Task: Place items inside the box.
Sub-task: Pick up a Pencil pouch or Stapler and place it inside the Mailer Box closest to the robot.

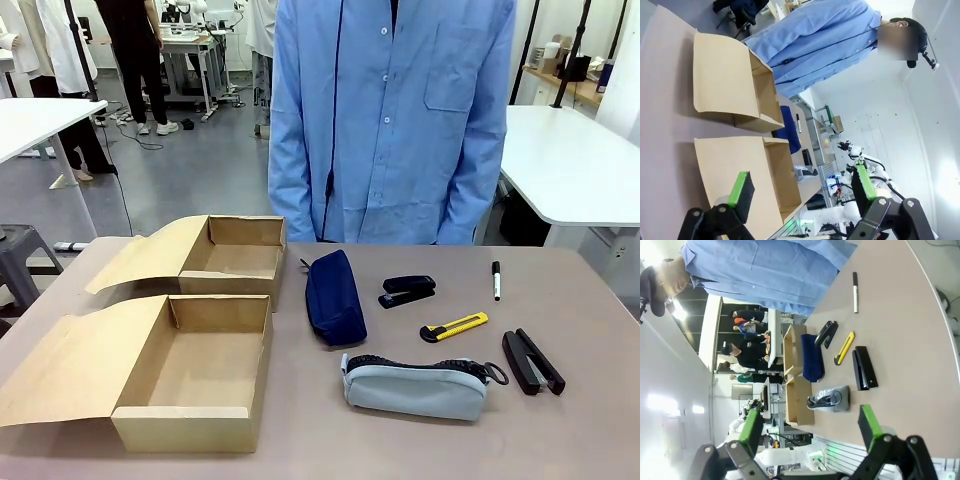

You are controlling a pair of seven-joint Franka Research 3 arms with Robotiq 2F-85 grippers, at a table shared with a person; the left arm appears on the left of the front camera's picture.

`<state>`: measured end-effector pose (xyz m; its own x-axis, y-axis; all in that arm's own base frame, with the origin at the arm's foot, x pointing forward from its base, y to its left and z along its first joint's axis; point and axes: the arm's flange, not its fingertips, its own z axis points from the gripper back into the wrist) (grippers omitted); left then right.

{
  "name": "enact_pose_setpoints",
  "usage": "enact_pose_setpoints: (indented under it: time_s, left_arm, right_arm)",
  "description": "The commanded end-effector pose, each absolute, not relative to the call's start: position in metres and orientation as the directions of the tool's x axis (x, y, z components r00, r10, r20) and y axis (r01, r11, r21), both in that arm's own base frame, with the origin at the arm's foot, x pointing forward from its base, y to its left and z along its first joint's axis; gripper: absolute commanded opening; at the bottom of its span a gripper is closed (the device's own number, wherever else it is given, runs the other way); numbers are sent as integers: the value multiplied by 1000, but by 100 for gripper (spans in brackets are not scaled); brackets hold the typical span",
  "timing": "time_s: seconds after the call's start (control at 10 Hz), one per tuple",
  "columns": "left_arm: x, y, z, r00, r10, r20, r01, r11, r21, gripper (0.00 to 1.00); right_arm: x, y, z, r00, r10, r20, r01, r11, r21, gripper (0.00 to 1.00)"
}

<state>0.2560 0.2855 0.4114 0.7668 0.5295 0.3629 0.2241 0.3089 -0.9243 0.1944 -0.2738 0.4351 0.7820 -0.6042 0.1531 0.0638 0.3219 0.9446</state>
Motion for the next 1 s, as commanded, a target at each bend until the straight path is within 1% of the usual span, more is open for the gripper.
enact_pose_setpoints:
  time_s: [0.0, 0.1, 0.2, 0.3, 0.4, 0.5, 0.6, 0.7, 0.9]
  left_arm:
    - [258, 284, 414, 751, 534, 388, 251, 313, -916, 100]
    - [258, 284, 414, 751, 534, 388, 251, 313, -916, 100]
    - [258, 284, 414, 751, 534, 388, 251, 313, -916, 100]
    - [258, 284, 414, 751, 534, 388, 251, 313, -916, 100]
    - [258, 284, 414, 751, 534, 388, 251, 313, -916, 100]
    - [258, 284, 414, 751, 534, 388, 251, 313, -916, 100]
    - [258, 284, 414, 751, 534, 388, 251, 313, -916, 100]
    - [258, 284, 414, 751, 534, 388, 251, 313, -916, 100]
    - [258, 284, 414, 751, 534, 388, 251, 313, -916, 100]
  right_arm:
    - [196, -275, 433, 777, -603, 181, 33, 326, 945, 100]
    - [194, -274, 435, 782, -604, 153, 64, 322, 945, 100]
    - [207, -241, 450, 794, -582, 174, 97, 404, 910, 100]
    - [219, -197, 469, 835, -498, 233, 52, 494, 868, 100]
    - [232, -141, 486, 894, -339, 293, -44, 584, 811, 100]
    - [242, -101, 489, 936, -186, 298, -115, 639, 760, 100]
    - [249, -104, 483, 950, -165, 266, -90, 669, 737, 100]
    - [239, -136, 477, 940, -225, 255, -67, 612, 788, 100]
    - [177, -213, 453, 888, -392, 240, 58, 614, 787, 100]
